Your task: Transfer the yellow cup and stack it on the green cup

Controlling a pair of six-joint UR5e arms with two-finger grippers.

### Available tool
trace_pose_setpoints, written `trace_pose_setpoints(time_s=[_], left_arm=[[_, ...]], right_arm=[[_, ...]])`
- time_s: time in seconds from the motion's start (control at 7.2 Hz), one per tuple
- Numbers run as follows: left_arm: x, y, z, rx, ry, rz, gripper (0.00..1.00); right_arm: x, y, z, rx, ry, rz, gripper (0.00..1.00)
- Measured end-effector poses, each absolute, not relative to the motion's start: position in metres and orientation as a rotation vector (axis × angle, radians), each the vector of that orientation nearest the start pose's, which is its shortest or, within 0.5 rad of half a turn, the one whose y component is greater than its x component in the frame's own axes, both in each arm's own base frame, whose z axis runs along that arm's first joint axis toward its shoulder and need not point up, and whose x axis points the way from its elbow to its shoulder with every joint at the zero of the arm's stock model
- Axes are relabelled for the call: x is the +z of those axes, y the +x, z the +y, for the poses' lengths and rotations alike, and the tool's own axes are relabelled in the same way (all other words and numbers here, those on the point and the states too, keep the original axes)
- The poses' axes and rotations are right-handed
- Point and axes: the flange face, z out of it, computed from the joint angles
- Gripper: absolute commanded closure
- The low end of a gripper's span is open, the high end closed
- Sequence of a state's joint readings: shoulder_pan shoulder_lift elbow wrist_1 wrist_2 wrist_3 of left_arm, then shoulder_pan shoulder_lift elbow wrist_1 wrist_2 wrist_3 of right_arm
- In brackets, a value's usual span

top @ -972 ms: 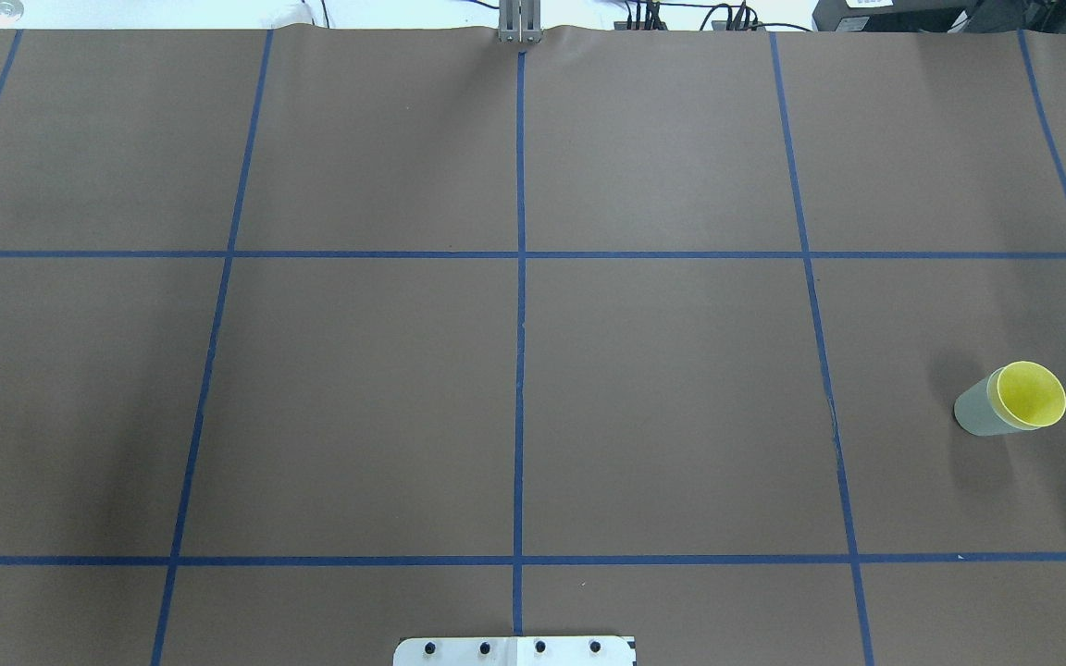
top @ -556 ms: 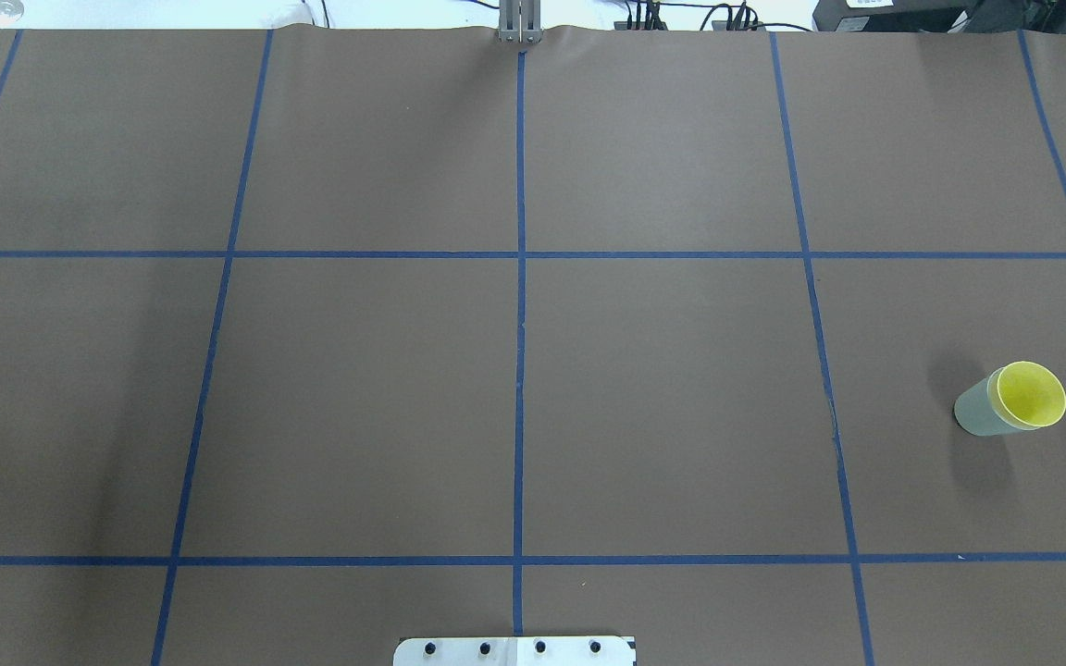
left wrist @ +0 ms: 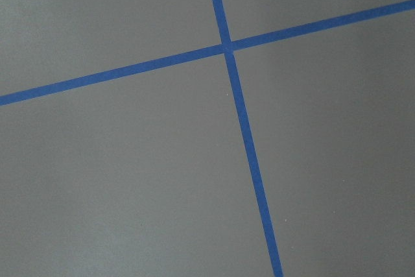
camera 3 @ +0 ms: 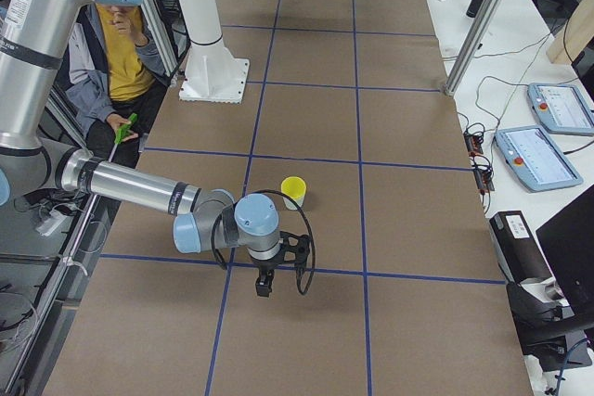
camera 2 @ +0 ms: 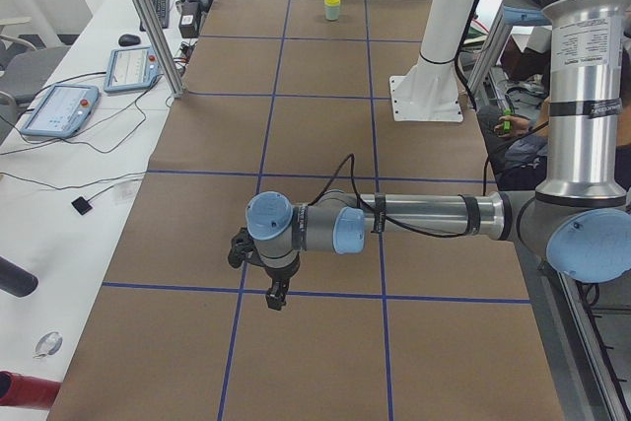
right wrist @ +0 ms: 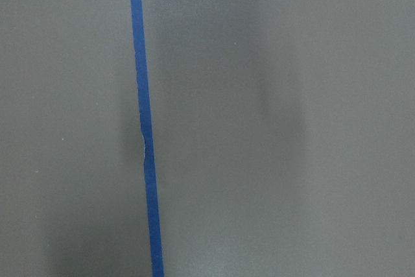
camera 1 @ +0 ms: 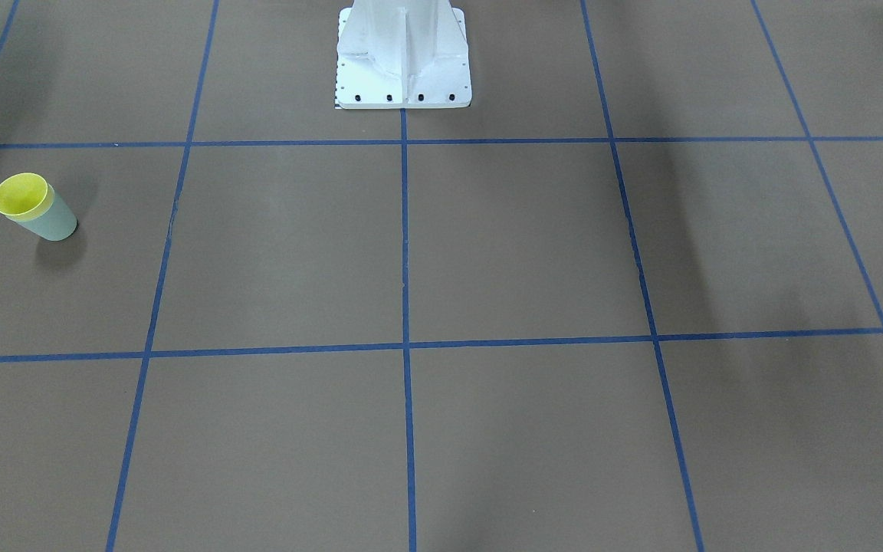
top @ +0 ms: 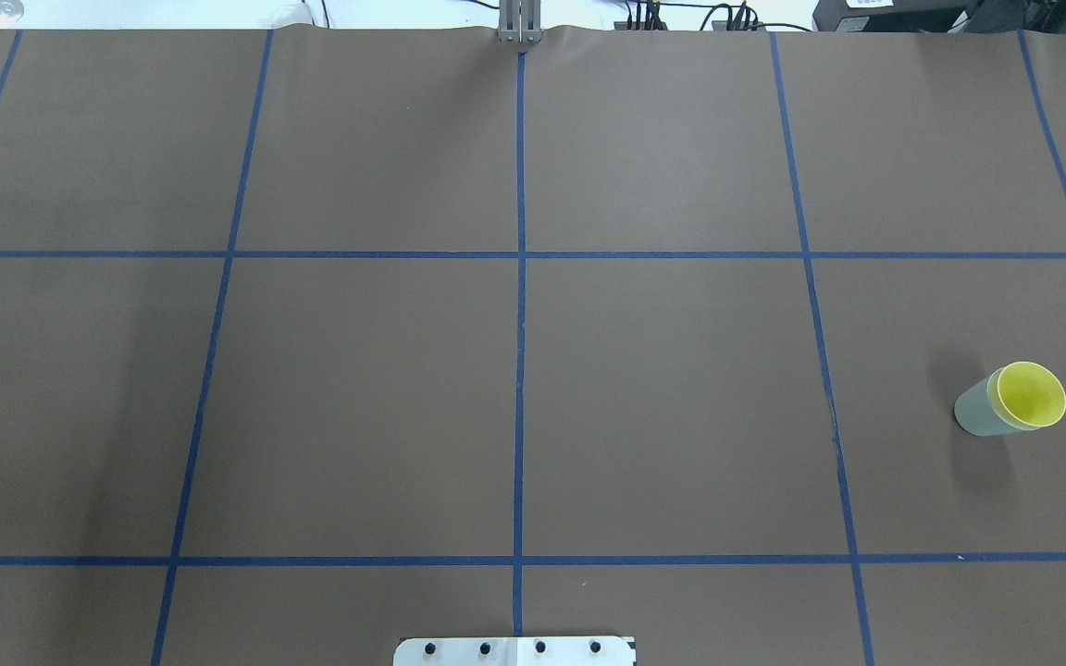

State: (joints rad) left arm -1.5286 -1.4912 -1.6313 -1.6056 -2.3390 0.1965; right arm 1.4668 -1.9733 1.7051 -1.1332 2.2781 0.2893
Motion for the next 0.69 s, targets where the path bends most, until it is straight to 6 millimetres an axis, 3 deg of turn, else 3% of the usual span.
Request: trace_pose_setpoints(time_s=[0.28,0.69], left_arm=[[0.668,-0.045,-0.455,0.233,0.069,0.766,0.0],[0.67,-0.045,-0.45,0.231,0.066,0.766,0.0]], right_arm=[[0.702,0.045,-0.343,0.06,0.062,-0.71,0.0],[0.645,0.068,-0.364,0.002,0.008,-0.699,0.0]])
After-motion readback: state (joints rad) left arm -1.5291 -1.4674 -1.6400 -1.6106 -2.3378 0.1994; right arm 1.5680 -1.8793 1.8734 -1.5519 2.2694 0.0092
